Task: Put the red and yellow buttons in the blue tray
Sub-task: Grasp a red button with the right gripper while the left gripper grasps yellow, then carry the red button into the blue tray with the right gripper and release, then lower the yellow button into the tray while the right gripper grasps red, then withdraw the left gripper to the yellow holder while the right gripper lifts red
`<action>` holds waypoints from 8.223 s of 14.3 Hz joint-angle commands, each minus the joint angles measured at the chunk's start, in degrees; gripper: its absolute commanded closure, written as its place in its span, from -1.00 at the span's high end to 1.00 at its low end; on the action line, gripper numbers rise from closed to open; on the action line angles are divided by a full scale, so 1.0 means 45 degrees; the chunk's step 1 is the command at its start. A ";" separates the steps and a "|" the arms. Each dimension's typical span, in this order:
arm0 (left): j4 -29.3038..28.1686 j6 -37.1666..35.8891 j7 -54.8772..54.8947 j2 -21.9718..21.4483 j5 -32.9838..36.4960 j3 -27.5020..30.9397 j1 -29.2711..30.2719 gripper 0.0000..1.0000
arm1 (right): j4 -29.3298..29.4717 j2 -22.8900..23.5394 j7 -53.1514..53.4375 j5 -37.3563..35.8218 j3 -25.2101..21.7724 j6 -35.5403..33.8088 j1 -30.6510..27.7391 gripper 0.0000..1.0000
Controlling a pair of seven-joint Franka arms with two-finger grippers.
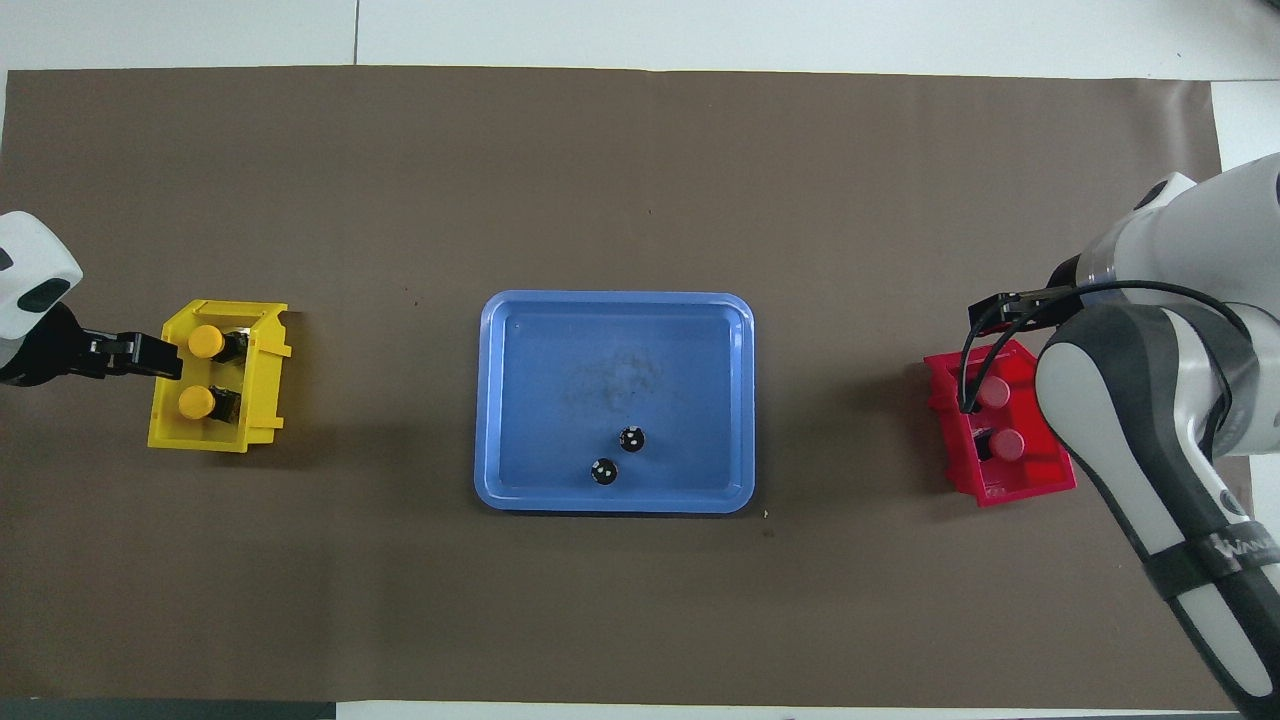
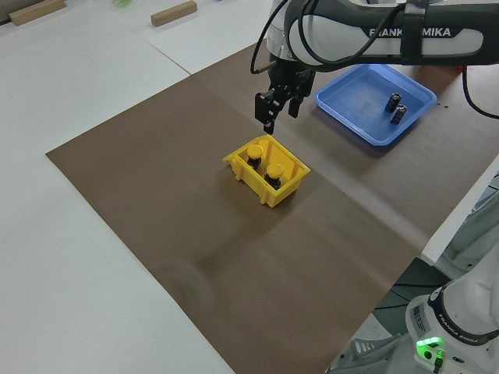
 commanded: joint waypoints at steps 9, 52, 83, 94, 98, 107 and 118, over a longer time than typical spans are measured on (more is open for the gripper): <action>-0.1764 0.2613 0.0219 0.0611 0.0049 -0.0001 0.0322 0.42 | -0.2683 -0.0635 -0.0497 0.0272 0.0104 0.1745 -0.0428 0.44; -0.0325 -0.0482 0.0298 0.0320 0.0049 -0.0079 0.0341 -0.85 | 0.8688 0.5927 0.7295 -0.0314 0.0182 -0.2694 0.6994 -0.98; 0.1907 0.3940 -1.1790 0.4438 -0.2100 -0.0294 -0.8367 -0.97 | -0.1134 -0.0926 -0.0530 0.1346 -0.0032 -0.0915 -0.0191 0.66; 0.2318 0.4118 -1.1948 0.5006 -0.2022 -0.0294 -0.8350 -0.85 | -0.3757 -0.1885 -0.1550 0.0858 -0.0052 0.0904 -0.0486 0.31; 0.2279 0.4157 -1.1929 0.5006 -0.2002 -0.0294 -0.8330 -0.63 | -0.4401 -0.2099 -0.2387 0.0741 -0.0052 0.1529 -0.0545 0.30; 0.2648 0.3301 -1.1969 0.4909 -0.1496 -0.0255 -0.8331 0.99 | -0.4461 -0.2158 -0.3288 0.0545 -0.0071 0.1355 -0.0856 0.28; 0.2885 -0.1250 -0.6566 0.1886 -0.1203 -0.0137 -0.4704 1.00 | -0.5378 -0.2607 -0.3329 0.0545 -0.0033 0.1491 -0.1092 0.28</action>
